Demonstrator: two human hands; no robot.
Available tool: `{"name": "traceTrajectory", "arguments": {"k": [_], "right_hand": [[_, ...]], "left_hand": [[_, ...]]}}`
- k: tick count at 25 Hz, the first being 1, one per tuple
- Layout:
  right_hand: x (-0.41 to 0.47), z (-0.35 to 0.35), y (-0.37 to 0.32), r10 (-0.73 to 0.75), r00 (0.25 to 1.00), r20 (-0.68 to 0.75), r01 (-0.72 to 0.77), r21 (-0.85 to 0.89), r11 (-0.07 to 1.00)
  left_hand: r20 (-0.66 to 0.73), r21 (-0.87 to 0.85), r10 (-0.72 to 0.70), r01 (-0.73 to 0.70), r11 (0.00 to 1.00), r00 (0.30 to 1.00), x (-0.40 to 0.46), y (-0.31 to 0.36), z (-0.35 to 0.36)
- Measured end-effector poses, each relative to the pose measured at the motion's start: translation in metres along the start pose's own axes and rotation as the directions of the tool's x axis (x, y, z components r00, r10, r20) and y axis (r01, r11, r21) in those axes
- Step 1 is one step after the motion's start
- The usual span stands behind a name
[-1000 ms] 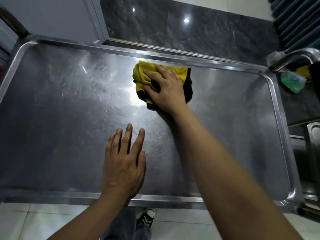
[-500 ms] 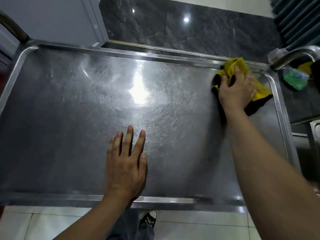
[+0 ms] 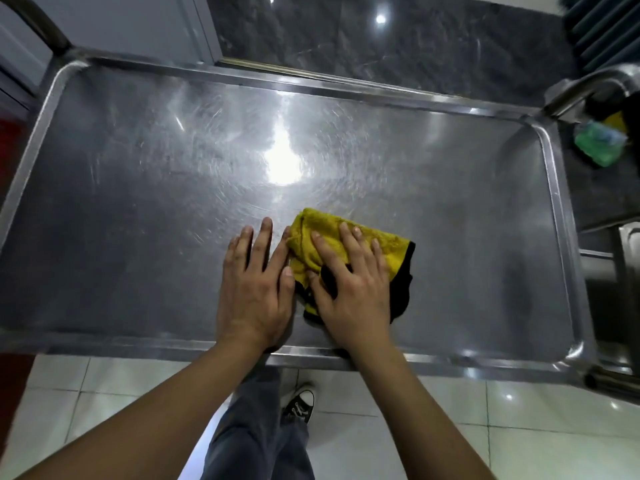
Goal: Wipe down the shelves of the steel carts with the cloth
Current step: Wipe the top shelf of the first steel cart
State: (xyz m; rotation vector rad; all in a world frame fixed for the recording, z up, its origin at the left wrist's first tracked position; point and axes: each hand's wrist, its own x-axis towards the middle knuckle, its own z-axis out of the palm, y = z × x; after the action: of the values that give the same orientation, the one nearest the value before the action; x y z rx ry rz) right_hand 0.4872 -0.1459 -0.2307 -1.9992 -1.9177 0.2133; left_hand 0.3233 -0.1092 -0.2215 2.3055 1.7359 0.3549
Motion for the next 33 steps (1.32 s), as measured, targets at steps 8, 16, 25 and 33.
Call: {"name": "traceTrajectory", "arguments": {"k": [8,16,25,33], "right_hand": [[0.089,-0.014,0.050,0.356,0.928,-0.106,-0.362,-0.049,0.931],[-0.054,-0.016,-0.009,0.126,0.992,-0.005,-0.126,0.006,0.992],[-0.110,-0.100,0.161,0.610,0.769,-0.190,-0.627,-0.039,0.778],[-0.111,-0.099,0.178,0.580,0.774,-0.254,-0.615,-0.082,0.785]], "left_hand": [[-0.008,0.003,-0.010,0.010,1.000,1.000,0.001,0.002,0.003],[-0.038,0.006,0.018,-0.017,1.000,0.999,-0.004,-0.010,0.010],[-0.027,0.015,-0.008,0.008,1.000,1.000,-0.005,0.006,0.000],[0.158,0.038,0.301,-0.310,0.950,0.941,-0.021,0.129,0.044]]}}
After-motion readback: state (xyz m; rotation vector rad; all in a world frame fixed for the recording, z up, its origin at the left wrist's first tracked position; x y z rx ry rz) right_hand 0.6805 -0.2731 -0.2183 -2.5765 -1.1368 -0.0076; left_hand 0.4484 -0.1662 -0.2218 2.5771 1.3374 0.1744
